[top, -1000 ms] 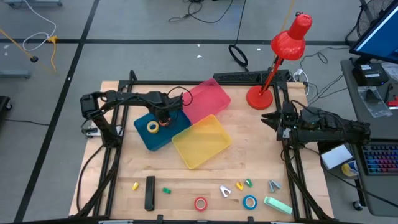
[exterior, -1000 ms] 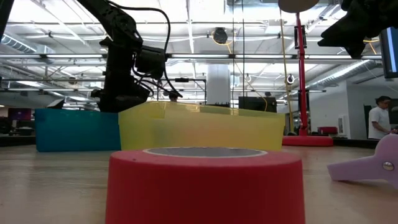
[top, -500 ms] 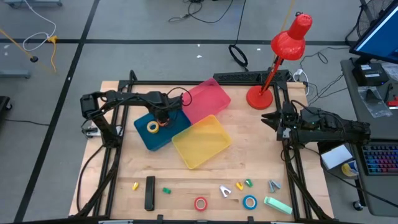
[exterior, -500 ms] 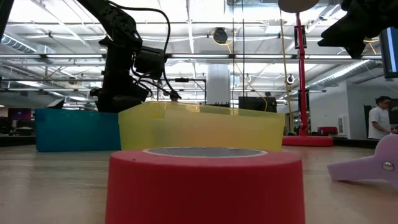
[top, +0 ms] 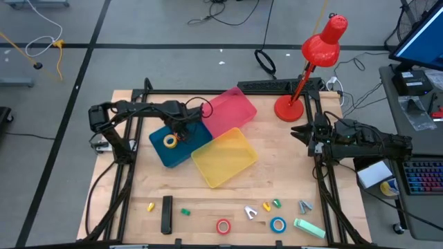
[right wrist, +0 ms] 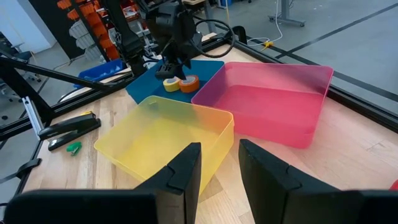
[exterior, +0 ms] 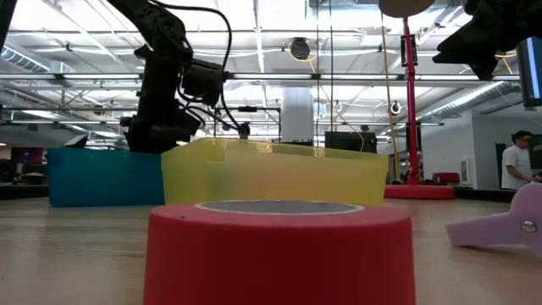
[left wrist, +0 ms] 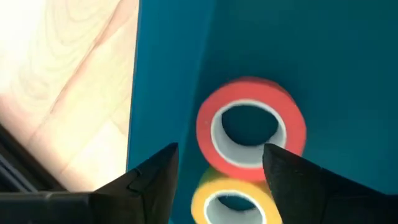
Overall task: Pick and place Stapler, Stapler remover, tape
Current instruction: Put the red tape into the blue bin
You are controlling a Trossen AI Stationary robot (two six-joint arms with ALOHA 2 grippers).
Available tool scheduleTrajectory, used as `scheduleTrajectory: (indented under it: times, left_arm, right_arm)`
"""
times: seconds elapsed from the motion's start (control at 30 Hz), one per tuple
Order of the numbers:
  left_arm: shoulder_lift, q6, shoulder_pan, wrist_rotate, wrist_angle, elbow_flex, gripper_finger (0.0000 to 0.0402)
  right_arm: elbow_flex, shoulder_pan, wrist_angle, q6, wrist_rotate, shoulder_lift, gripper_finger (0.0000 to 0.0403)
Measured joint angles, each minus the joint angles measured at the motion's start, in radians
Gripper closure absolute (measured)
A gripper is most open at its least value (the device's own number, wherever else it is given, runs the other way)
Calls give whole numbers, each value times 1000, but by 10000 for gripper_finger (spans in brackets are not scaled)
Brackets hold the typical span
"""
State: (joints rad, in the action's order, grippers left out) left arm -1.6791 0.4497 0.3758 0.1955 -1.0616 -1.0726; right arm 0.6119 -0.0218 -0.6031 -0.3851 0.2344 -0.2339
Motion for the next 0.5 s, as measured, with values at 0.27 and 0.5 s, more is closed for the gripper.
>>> scheduleTrajectory:
  times: [0.27, 0.5]
  left_arm:
    - [78, 45, -102, -14, -69, -104, 167]
    - [192, 176, -265, -13, -13, -150, 167]
  right_arm:
    - [0, 0, 0, 0, 0, 0, 303]
    - [0, 0, 0, 0, -1, 0, 303]
